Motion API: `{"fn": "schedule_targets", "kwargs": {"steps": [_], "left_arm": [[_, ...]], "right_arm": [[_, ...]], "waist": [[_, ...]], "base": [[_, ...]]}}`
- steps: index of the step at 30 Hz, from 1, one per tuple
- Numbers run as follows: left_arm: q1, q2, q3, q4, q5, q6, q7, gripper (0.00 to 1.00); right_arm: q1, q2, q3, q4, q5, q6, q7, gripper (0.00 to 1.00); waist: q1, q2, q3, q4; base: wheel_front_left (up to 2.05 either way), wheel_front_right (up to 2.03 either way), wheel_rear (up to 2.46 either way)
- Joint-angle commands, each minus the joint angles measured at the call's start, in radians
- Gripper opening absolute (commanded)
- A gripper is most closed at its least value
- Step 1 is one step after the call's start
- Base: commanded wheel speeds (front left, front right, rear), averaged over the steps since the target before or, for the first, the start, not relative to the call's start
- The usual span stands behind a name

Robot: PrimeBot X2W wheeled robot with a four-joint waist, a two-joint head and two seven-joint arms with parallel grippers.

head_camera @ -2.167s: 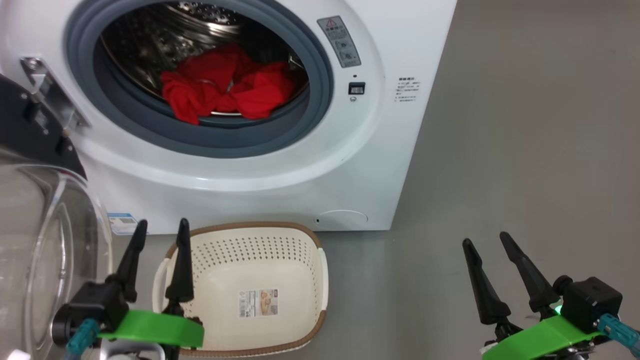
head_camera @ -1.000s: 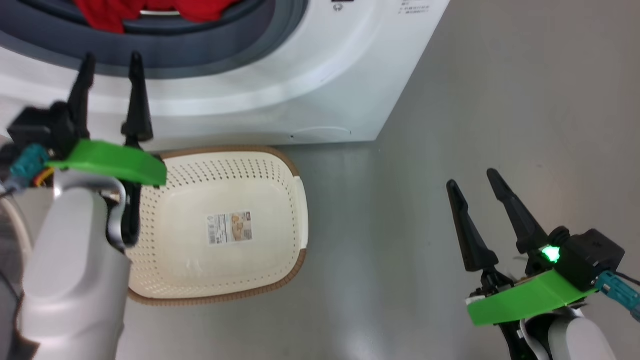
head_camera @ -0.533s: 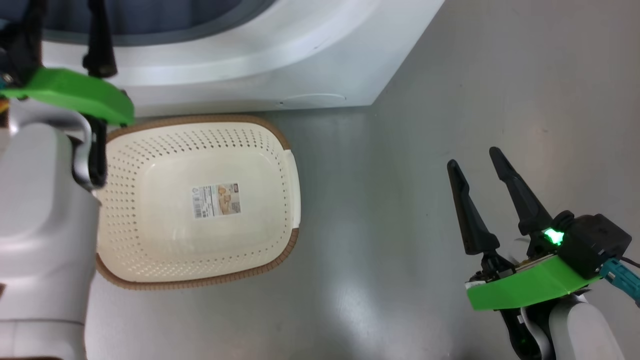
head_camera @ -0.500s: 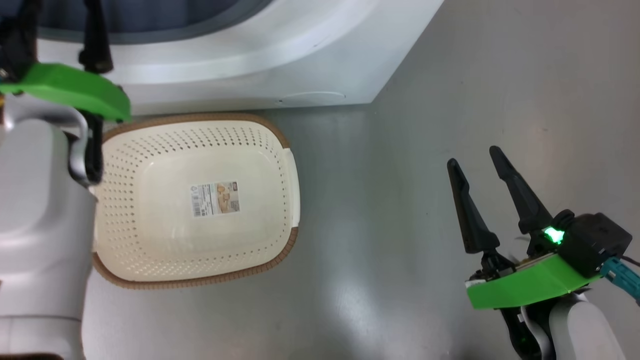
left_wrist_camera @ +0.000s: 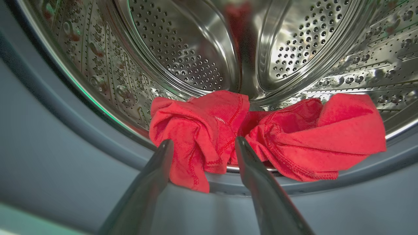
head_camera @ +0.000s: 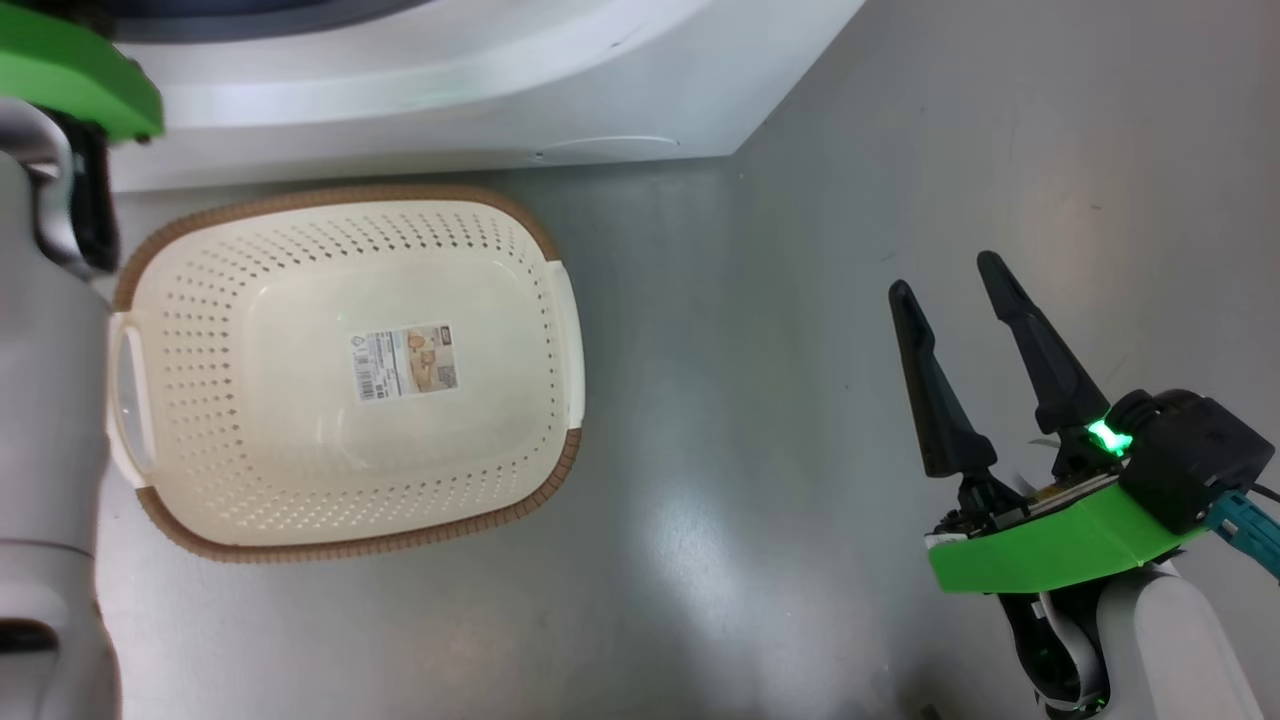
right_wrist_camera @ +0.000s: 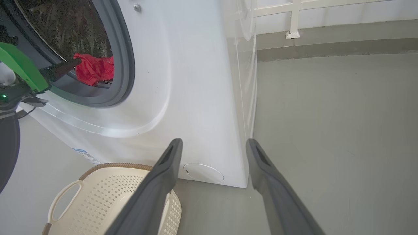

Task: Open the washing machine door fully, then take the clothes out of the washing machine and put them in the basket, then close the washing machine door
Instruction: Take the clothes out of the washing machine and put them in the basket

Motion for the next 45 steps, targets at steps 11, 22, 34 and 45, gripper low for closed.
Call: {"fn": "schedule_targets", "kwargs": {"steps": [11, 22, 34, 45], "left_arm": [[-0.116, 0.085, 0.022, 0.09, 0.008, 0.031, -0.005, 1.0], [-0.174, 0.112, 0.0, 0.178, 0.03, 0.047, -0.005, 1.0], [-0.194, 0.115, -0.031, 0.217, 0.047, 0.039, -0.005, 0.36], [-0.158, 0.107, -0.042, 0.159, 0.055, 0.031, -0.005, 0.0]], "right_arm": [[0.001, 0.001, 0.042, -0.035, -0.011, 0.009, 0.002, 1.0], [0.007, 0.001, 0.064, -0.032, -0.014, 0.009, 0.005, 1.0], [0.011, 0.001, 0.072, -0.027, -0.01, 0.009, 0.002, 1.0], [0.011, 0.001, 0.059, -0.023, -0.012, 0.009, -0.004, 1.0]], "waist": [[0.0, 0.0, 0.041, -0.028], [0.0, 0.0, 0.046, -0.053], [0.0, 0.0, 0.04, -0.066], [0.0, 0.0, 0.038, -0.052]], "base": [[0.0, 0.0, 0.0], [0.0, 0.0, 0.0], [0.0, 0.0, 0.0], [0.0, 0.0, 0.0]]}}
